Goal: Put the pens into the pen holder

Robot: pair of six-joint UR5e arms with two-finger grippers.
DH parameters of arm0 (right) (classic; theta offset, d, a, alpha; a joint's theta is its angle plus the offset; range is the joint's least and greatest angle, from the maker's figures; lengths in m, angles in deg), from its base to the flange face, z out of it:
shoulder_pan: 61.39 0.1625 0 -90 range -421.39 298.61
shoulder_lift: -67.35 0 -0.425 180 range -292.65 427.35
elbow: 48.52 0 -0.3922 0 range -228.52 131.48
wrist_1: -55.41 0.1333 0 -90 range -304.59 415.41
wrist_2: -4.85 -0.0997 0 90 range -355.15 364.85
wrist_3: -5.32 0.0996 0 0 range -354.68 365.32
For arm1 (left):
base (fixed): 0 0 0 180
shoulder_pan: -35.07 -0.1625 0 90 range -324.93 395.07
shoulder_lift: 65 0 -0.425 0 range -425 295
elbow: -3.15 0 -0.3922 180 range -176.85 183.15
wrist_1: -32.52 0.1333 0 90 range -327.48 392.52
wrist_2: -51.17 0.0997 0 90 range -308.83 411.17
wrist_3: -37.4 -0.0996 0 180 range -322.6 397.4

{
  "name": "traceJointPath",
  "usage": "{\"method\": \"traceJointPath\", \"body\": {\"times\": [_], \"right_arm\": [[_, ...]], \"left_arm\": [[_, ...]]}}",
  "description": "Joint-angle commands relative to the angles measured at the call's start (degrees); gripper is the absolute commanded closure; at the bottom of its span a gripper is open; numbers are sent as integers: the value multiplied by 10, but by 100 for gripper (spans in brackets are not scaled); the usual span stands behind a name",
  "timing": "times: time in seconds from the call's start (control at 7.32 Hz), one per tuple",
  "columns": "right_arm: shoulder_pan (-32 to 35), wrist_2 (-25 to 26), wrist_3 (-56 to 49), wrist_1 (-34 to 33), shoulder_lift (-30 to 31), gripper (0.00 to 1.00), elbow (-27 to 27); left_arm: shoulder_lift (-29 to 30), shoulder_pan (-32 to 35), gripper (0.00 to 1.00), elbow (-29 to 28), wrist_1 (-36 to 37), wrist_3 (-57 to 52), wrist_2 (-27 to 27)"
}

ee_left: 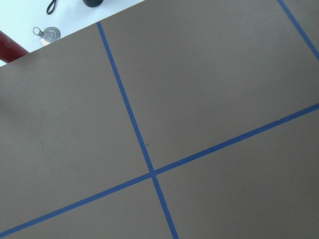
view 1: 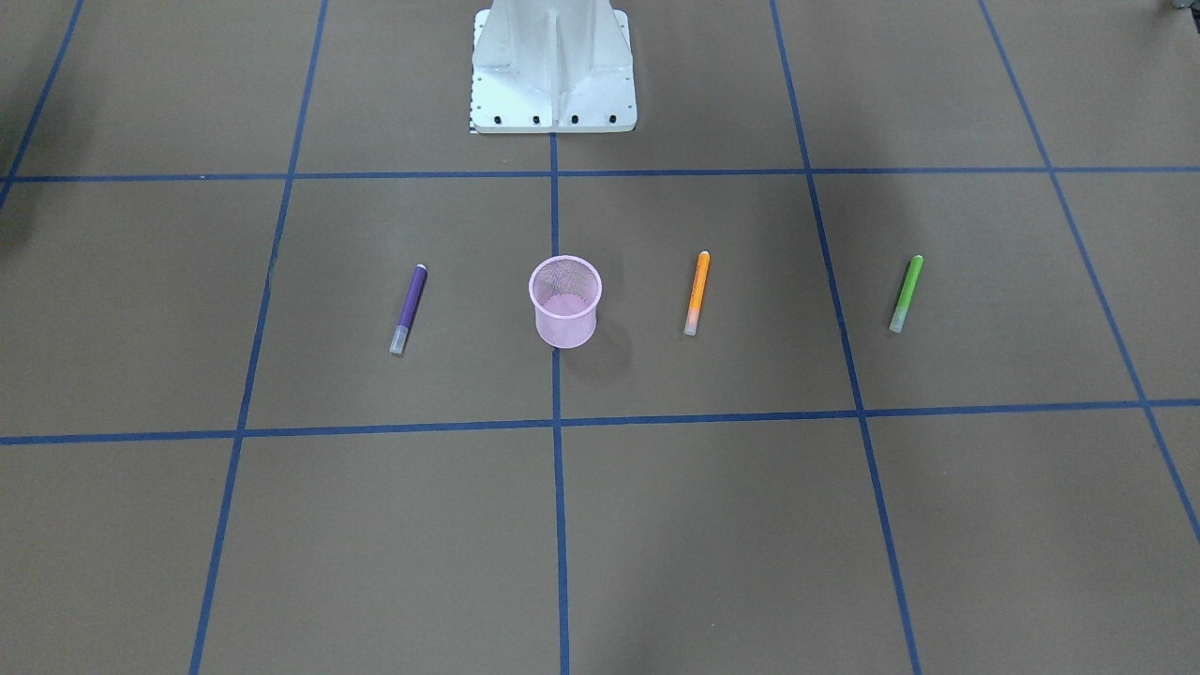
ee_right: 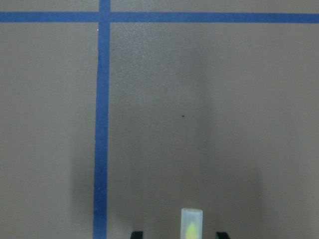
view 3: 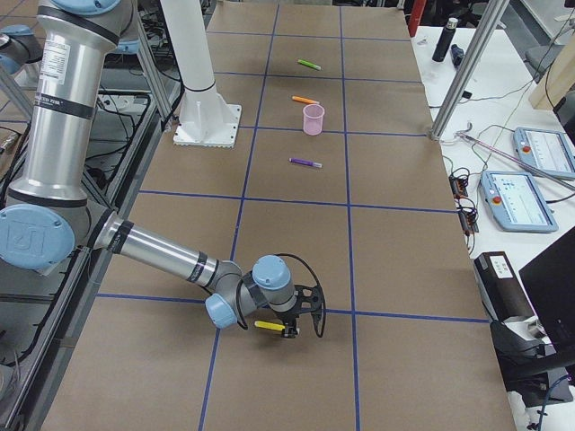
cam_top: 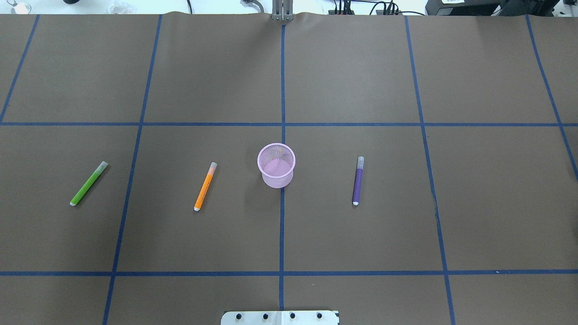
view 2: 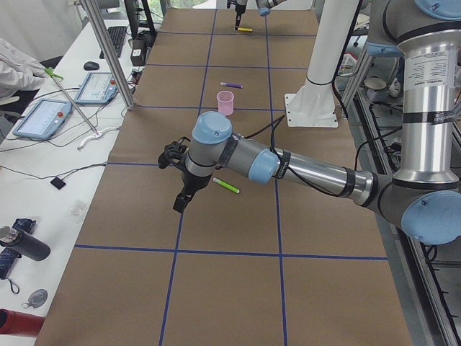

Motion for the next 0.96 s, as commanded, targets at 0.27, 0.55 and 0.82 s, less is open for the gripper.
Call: {"method": "traceJointPath", "body": {"times": [0.27,0.55,0.82], "right_arm": [[-3,2,2,0,-2,59,-7],[-4,2,1,0,-2,59,-9],[-5,2,0,0,-2,59,-9]], "left_arm": [[1,0,0,0,0,0,1],[2,0,0,-1,0,0,1],[2,0,0,0,0,0,1]]}}
